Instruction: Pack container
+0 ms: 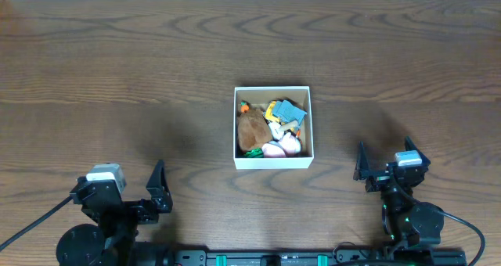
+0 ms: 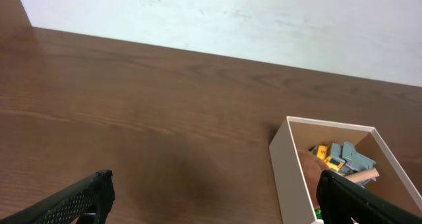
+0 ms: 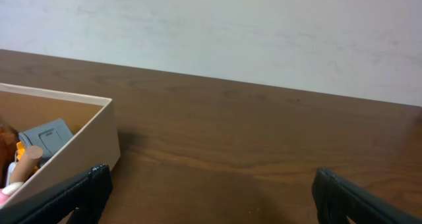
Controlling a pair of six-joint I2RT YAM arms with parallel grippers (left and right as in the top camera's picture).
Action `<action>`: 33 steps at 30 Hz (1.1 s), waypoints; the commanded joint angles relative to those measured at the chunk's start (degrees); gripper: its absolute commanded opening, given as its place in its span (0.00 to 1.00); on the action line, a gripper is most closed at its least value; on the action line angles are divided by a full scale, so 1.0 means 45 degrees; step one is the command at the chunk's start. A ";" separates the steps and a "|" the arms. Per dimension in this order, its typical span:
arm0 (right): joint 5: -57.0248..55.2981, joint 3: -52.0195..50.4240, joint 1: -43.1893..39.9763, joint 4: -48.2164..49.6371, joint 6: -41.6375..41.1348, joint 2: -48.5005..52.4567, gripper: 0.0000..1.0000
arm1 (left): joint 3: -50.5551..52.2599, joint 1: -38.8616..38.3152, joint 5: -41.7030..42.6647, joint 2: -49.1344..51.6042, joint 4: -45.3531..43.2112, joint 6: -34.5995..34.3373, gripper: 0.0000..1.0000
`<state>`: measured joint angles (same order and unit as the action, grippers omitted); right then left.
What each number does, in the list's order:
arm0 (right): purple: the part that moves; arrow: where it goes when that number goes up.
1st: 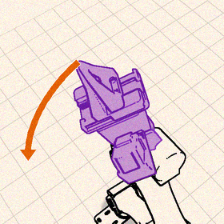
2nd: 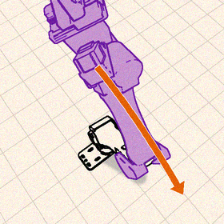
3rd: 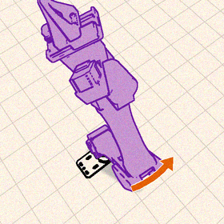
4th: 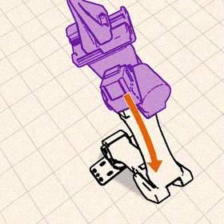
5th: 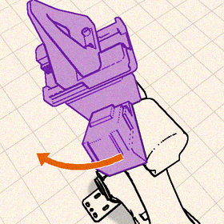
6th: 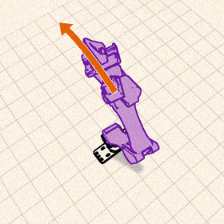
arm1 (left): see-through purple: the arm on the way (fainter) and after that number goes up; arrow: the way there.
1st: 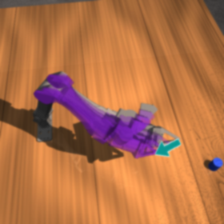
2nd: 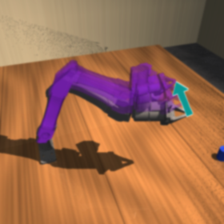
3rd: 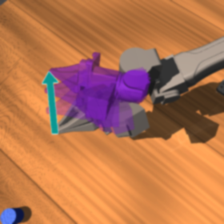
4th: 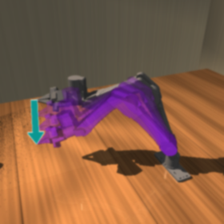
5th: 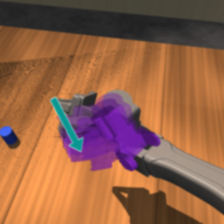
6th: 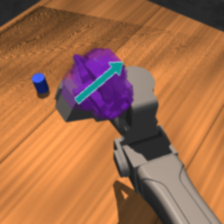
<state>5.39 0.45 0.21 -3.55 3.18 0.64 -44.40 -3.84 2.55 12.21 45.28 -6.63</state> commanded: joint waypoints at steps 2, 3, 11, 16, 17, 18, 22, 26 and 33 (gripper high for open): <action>0.0136 -0.0029 -0.0083 -0.0029 -0.0078 -0.0078 0.99 | 0.0053 0.0087 -0.0199 -0.0223 0.1253 0.0170 0.98; 0.0136 -0.0029 -0.0083 -0.0029 -0.0078 -0.0083 0.99 | 0.0102 0.0151 -0.0199 -0.0350 0.1647 0.0170 0.98; 0.0136 -0.0029 -0.0083 -0.0024 -0.0078 -0.0083 0.99 | 0.2642 0.1141 -0.0209 -0.2691 0.0379 0.0476 0.98; 0.0141 -0.0029 -0.0083 -0.0029 -0.0078 -0.0083 0.99 | 0.4163 0.1345 -0.0272 -0.2652 -0.2594 0.0495 0.98; 0.0136 -0.0029 -0.0083 -0.0029 -0.0078 -0.0083 0.99 | 0.4580 0.1379 -0.0359 -0.2676 -0.3551 0.0510 0.98; 0.0136 -0.0029 -0.0083 -0.0029 -0.0078 -0.0083 0.99 | 0.4964 0.1404 -0.0408 -0.2676 -0.4405 0.0520 0.98; 0.0136 -0.0029 -0.0083 -0.0029 -0.0078 -0.0083 0.99 | 0.6751 0.1433 -0.0437 -0.2681 -0.7834 0.0913 0.98; 0.0136 -0.0029 -0.0083 -0.0029 -0.0078 -0.0078 0.99 | 0.8383 0.1433 -0.0432 -0.2686 -0.9933 0.0933 0.98; 0.0136 -0.0029 -0.0083 -0.0029 -0.0078 -0.0083 0.99 | 0.9816 0.1423 -0.0374 -0.2686 -0.9743 0.0869 0.98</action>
<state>5.58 0.45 0.21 -3.55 3.18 0.62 -1.17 2.26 1.21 0.51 -1.08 -3.16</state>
